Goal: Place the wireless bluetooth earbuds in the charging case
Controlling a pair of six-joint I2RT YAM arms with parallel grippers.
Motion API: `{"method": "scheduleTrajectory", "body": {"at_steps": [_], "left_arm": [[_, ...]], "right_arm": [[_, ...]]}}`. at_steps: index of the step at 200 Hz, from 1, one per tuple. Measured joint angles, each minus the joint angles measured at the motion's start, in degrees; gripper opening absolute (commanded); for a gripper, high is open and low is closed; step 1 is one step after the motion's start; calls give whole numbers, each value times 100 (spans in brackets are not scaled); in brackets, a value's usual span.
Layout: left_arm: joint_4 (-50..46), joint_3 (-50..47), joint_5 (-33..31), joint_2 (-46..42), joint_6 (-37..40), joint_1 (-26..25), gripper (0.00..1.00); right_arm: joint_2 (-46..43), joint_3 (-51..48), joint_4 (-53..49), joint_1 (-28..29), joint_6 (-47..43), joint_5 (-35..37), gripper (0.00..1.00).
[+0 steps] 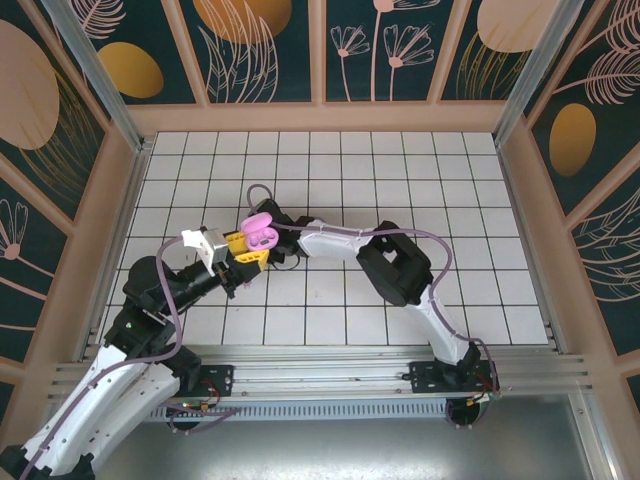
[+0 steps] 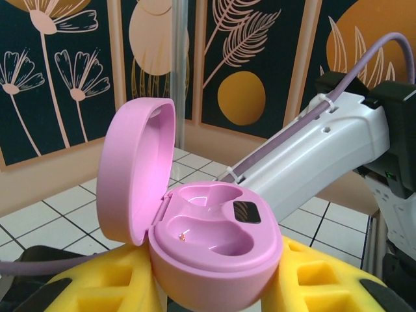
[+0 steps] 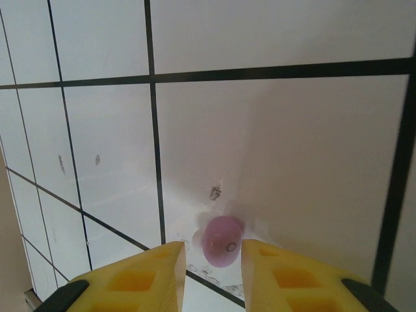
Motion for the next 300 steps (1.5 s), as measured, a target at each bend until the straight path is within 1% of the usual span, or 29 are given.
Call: {"method": "scheduleTrajectory", "body": {"at_steps": [143,180,217,268,300], "left_arm": [[-24,0,0,-212,0,0,14],[-46,0,0,-243,0,0,14],[-59,0,0,-247,0,0,14],[-94,0,0,-229,2,0,14],[-83,0,7,-120,4,0,14]], "right_arm": [[413,623,-490,68,-9,162,29],[474,721,-581,72,-52,208,21],[476,802,-688,74,-173,264,17],[448,782,-723,35,-481,363,14],[7,227,-807,-118,-675,573,13]]}}
